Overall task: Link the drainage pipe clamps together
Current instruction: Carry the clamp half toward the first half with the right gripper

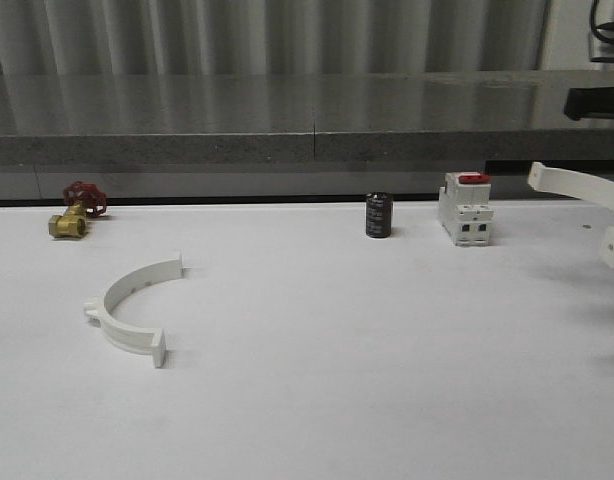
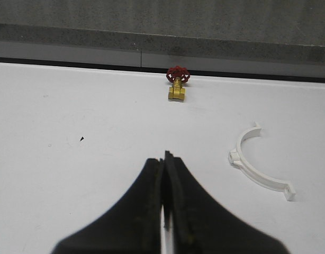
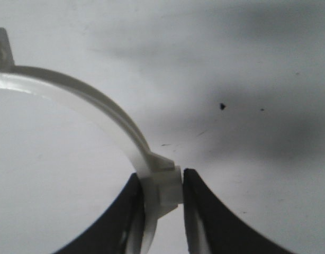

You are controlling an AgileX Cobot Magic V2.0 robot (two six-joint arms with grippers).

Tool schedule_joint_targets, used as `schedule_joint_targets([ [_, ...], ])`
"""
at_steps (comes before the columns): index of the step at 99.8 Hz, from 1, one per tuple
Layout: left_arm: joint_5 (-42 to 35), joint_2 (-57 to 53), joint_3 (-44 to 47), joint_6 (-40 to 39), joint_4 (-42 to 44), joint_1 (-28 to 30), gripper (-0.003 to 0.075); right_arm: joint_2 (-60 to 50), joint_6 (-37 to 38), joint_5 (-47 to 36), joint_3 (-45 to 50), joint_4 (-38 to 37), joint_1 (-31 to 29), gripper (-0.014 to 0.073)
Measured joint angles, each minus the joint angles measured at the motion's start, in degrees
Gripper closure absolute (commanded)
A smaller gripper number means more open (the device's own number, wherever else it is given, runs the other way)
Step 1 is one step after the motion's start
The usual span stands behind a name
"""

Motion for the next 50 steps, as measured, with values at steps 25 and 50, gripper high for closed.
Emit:
schedule_joint_targets([
  [25,0.00,0.00,0.00,0.00,0.00,0.00,0.0741,0.67,5.15,0.66,-1.68,0.36,9.92,0.0620],
  [50,0.00,0.00,0.00,0.00,0.05,0.00,0.0741,7.67,14.61,0.00,-7.35,0.36,19.33,0.0620],
])
